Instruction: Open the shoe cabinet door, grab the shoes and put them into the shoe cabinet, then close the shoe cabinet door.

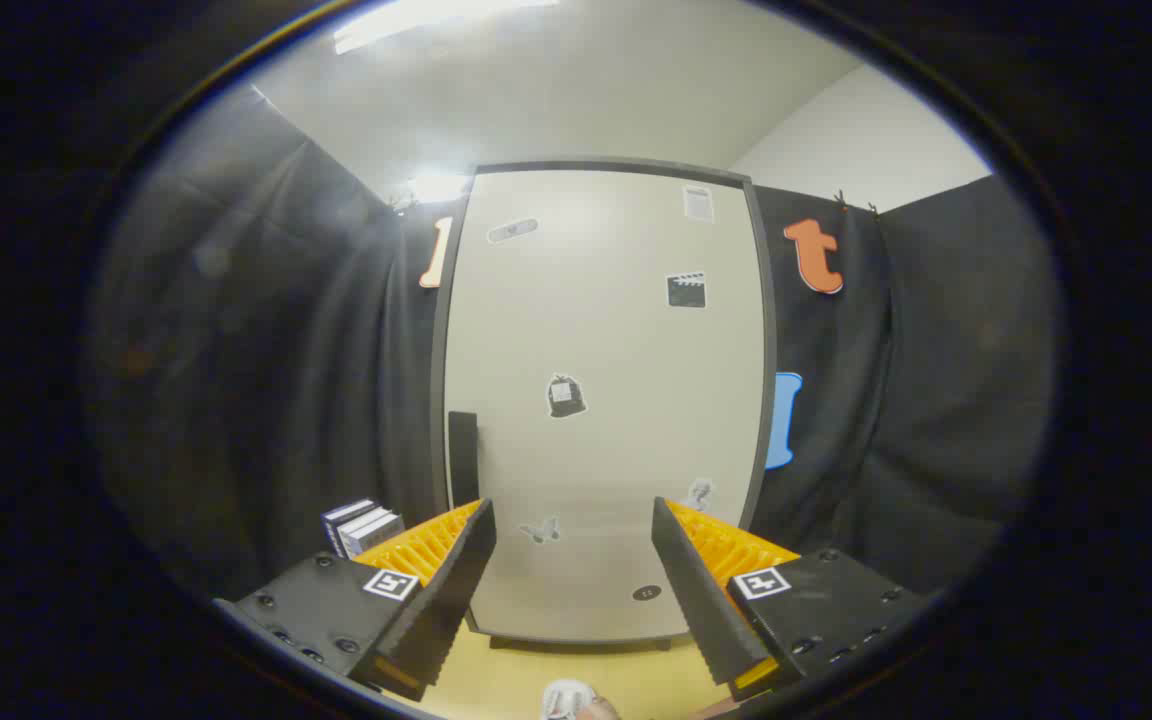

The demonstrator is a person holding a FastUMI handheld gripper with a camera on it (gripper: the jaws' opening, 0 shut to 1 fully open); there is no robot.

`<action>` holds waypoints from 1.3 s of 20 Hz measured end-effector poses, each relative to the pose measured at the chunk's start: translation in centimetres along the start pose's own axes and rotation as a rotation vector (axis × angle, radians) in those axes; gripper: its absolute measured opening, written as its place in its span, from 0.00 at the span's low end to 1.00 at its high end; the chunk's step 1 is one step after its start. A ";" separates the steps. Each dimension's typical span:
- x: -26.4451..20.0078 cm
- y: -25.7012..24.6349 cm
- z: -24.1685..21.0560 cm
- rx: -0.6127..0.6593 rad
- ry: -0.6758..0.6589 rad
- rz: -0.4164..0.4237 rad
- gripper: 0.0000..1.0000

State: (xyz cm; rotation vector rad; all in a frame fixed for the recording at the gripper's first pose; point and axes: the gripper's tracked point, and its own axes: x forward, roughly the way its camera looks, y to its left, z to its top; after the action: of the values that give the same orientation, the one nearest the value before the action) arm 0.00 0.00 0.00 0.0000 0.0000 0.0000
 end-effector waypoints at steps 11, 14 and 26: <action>0.6 -0.2 -0.1 0.023 0.011 0.098 0.98; 1.1 0.2 -0.4 0.030 0.028 0.097 0.98; 5.1 5.2 -1.5 0.060 0.036 0.061 0.98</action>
State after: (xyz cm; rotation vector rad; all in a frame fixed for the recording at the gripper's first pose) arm 5.13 5.22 -1.53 0.0598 0.0360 0.0610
